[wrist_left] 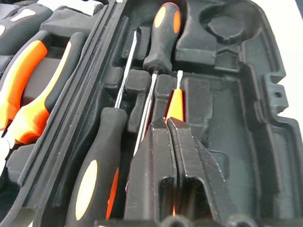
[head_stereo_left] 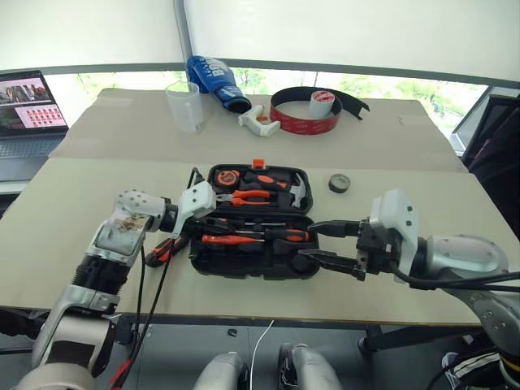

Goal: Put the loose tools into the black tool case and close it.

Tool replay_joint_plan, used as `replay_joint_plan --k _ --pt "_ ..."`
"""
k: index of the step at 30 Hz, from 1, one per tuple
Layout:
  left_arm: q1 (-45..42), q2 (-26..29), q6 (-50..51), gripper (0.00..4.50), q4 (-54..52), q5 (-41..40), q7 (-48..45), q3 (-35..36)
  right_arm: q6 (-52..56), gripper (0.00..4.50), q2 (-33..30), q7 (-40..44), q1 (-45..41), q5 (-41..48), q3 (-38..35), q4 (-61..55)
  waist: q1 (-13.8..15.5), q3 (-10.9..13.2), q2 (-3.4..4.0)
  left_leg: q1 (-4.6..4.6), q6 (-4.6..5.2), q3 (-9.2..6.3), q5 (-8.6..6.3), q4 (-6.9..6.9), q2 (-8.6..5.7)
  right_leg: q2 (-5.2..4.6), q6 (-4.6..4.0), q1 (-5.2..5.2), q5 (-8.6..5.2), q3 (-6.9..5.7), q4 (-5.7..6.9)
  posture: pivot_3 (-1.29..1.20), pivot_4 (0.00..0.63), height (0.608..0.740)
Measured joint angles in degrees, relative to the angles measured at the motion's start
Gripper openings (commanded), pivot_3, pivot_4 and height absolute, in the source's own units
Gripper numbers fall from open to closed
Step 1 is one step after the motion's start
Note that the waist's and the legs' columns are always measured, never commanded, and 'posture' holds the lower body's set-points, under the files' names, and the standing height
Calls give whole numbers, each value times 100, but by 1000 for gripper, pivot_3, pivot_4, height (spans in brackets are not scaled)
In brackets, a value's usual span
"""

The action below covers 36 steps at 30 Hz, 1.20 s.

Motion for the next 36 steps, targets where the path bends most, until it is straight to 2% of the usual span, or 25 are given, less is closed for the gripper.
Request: replay_joint_plan --k 6,13,25,27,28,31,32,33,36 --pt "224 8 -90 67 -119 59 171 -27 0 3297 0 -12 2 0 0 -1 -2 0 0 0 0 0 0 0 0 0 0 0 0 0 0 0 150 730" --pt "387 35 -678 67 -36 228 399 -16 0 3297 5 -37 1 0 3 -1 1 -8 1 7 -1 0 -2 0 1 -1 1 7 0 2 0 0 150 730" --pt "853 183 -314 67 -497 17 656 289 -4 3297 29 20 -80 -20 101 104 -12 -24 4 8 2 1 -2 -1 3 -1 2 6 0 2 0 0 150 730" --pt "1011 309 82 564 -745 -142 774 505 -37 3297 40 105 -186 -67 198 179 -20 -24 5 6 2 1 -2 -1 3 0 2 3 0 2 0 0 150 730" --pt "1306 449 496 798 -1113 -399 877 878 -92 3297 70 212 -376 -108 333 295 -72 -20 0 2 2 3 -2 -1 6 3 2 -4 0 2 0 0 150 730" --pt "2345 1034 1563 1863 -2279 -1053 1198 2315 -240 3297 125 587 -764 -219 542 739 -180 -14 -9 10 -3 6 -4 -21 11 6 1 -5 0 1 -1 0 150 730" --pt "2742 1146 1781 2387 -2628 -1156 1291 2777 -266 3297 162 702 -864 -231 617 874 -173 -14 -3 14 -4 7 -4 -29 11 6 1 -5 0 1 -2 0 150 730" --pt "3127 1181 1952 2574 -2935 -1223 1372 3172 -303 3297 220 804 -952 -236 676 982 -171 -14 2 18 -4 7 -4 -33 10 6 0 -4 0 1 -5 0 150 730" --pt "4498 1062 2454 3703 -3614 -1380 1555 4138 -451 3297 349 1160 -1191 -318 908 1306 -150 -12 6 24 -8 6 -6 -43 7 4 0 2 -1 2 -12 0 150 730"
